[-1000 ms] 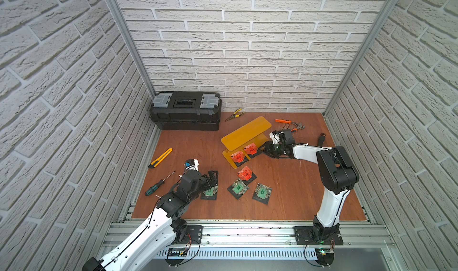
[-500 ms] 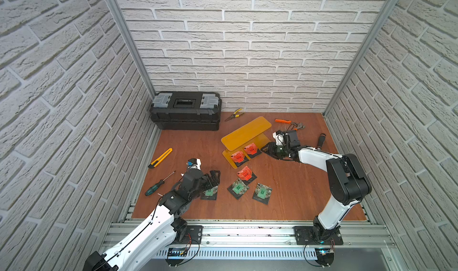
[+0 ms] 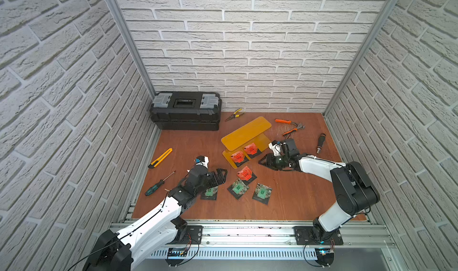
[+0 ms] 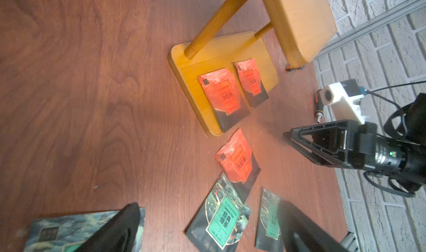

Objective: Place the tea bags on the shelf by color
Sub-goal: Pick up the tea bag from the center of the board.

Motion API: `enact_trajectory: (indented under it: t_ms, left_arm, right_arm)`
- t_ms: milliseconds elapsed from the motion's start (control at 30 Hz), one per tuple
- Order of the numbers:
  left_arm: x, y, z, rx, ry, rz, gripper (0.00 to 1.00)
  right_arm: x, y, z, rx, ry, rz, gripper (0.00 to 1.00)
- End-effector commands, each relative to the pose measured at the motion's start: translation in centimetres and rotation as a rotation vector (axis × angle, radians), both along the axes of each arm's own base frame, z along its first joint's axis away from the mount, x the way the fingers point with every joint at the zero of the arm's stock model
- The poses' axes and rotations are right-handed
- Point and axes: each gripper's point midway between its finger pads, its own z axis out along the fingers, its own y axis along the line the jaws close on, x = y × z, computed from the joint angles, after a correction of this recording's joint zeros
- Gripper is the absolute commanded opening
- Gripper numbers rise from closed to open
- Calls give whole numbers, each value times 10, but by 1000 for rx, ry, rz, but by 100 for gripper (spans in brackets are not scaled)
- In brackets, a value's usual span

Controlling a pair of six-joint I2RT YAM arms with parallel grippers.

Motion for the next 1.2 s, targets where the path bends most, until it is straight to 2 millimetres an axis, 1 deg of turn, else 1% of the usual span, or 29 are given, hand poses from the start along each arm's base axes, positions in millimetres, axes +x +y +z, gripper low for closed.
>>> enact_trajectory:
  t_ms: [0,200,400,533,933,1167]
  left_arm:
    - [3,-12,7,-44,-39,-27,98]
    - [2,-20,4,-44,-35,-46,98]
    - [1,-28,1,-41,-31,-63,98]
    - [0,-33,-2,-31,-32,-69,99]
    - [1,-45,-6,-20,-36,-87,99]
    - [4,-49,-5,-20,-40,-91,98]
  right_arm:
    - [-7,14,7,36,-30,43,45]
    - [-13,30,-1,46,-10,60,42]
    - [-14,45,-8,47,-2,75,39]
    - [-12,50,-13,37,1,73,38]
    - [-3,55,-26,21,1,56,37]
    - [-1,69,-29,46,14,94,37]
